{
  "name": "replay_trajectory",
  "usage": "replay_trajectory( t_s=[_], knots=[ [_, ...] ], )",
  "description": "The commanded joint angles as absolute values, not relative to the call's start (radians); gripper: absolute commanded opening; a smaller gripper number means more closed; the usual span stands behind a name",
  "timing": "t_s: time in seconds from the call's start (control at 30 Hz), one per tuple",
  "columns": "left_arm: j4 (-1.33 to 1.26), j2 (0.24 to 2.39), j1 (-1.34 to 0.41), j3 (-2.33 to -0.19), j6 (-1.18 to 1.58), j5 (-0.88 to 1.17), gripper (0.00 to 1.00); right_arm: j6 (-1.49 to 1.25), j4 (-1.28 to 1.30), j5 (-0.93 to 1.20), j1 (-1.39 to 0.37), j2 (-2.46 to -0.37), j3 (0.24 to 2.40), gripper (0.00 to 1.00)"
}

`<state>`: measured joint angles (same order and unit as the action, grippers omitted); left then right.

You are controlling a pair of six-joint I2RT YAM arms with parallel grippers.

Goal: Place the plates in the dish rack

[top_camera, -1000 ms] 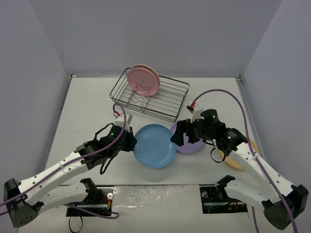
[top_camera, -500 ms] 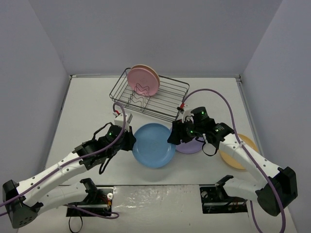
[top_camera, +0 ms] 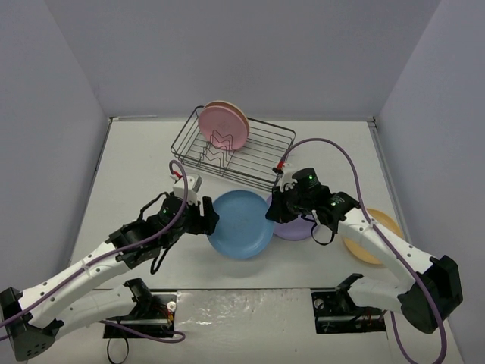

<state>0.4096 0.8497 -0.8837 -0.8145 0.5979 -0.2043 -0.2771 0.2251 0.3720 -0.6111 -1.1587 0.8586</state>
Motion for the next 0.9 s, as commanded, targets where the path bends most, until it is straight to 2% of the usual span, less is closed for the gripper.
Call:
replay_trajectory(
  t_s=[0.0, 0.3, 0.43, 0.57, 0.67, 0.73, 0.87],
  knots=[
    [0.383, 0.845, -0.888, -0.895, 0.614, -0.268, 0.95, -0.25, 0.172, 0.19, -0.625, -1.116, 0.934, 0.0],
    [0.532, 0.813, -0.886, -0.919, 0.713, -0.446, 0.97, -0.241, 0.165, -0.217, -0.63, -1.127, 1.094, 0.0],
    [0.569, 0.796, -0.866, -0.898, 0.745, -0.475, 0.97, -0.199, 0.14, -0.303, -0.633, -1.171, 1.215, 0.0],
    [0.568, 0.806, -0.794, -0.873, 0.757, -0.41, 0.97, -0.121, 0.094, -0.346, -0.639, -1.256, 1.343, 0.0],
    [0.52, 0.826, -0.652, -0.84, 0.748, -0.298, 0.97, -0.046, 0.032, -0.38, -0.645, -1.329, 1.425, 0.0],
    [0.498, 0.829, -0.616, -0.823, 0.74, -0.233, 0.97, 0.002, 0.004, -0.394, -0.649, -1.393, 1.486, 0.0],
    [0.477, 0.839, -0.514, -0.801, 0.727, -0.185, 0.97, 0.2, -0.128, -0.484, -0.694, -1.555, 1.642, 0.0]
  ],
)
